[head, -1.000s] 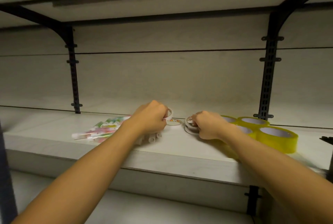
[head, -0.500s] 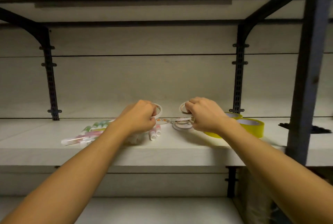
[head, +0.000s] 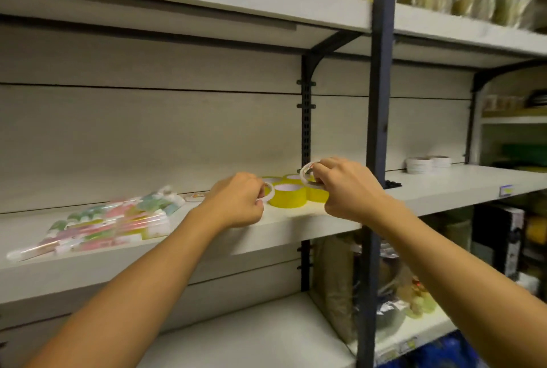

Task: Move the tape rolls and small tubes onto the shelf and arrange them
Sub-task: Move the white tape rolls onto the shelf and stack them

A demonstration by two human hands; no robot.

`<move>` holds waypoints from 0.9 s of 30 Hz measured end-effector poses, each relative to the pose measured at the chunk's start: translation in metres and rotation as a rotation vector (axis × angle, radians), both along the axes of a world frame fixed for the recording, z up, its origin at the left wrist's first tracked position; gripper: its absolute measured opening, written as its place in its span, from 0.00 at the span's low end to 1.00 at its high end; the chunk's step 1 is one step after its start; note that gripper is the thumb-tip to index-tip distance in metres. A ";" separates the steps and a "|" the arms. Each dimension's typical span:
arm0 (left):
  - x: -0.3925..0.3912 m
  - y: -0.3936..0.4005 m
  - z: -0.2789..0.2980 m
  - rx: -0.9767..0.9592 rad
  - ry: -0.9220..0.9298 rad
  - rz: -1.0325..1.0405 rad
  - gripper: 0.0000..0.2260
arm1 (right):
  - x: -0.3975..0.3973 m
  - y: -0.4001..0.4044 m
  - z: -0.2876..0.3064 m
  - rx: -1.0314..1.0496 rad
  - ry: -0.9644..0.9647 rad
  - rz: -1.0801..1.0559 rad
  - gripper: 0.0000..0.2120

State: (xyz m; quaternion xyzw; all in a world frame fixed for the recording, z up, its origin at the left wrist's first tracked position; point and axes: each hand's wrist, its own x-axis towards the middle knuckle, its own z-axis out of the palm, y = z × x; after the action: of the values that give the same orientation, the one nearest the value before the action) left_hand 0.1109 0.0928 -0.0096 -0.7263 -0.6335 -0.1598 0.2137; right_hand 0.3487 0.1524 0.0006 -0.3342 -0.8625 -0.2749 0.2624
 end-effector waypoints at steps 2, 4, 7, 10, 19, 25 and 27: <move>0.014 0.002 0.001 0.008 0.002 -0.034 0.03 | 0.017 -0.007 0.002 -0.018 0.016 -0.052 0.16; 0.031 0.002 0.004 0.013 -0.007 -0.062 0.04 | 0.035 -0.013 0.004 -0.035 0.024 -0.103 0.15; 0.056 0.001 0.006 0.004 -0.032 -0.097 0.05 | 0.061 -0.021 0.006 -0.053 0.052 -0.143 0.14; 0.079 0.001 0.003 -0.011 -0.049 -0.131 0.05 | 0.087 -0.025 0.006 -0.069 0.076 -0.180 0.14; 0.162 0.005 0.004 -0.044 -0.032 -0.130 0.06 | 0.180 -0.019 -0.009 -0.164 0.131 -0.241 0.13; 0.239 0.015 0.012 0.001 -0.002 -0.200 0.02 | 0.263 -0.003 -0.017 -0.209 0.150 -0.300 0.11; 0.266 0.020 0.013 0.007 -0.007 -0.222 0.03 | 0.290 0.004 -0.018 -0.213 0.169 -0.322 0.12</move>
State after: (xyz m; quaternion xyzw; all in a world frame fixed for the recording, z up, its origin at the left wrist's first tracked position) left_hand 0.3764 0.1130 0.0035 -0.7906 -0.5496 -0.1871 0.1949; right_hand 0.6383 0.1565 -0.0173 -0.5153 -0.7972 -0.1915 0.2494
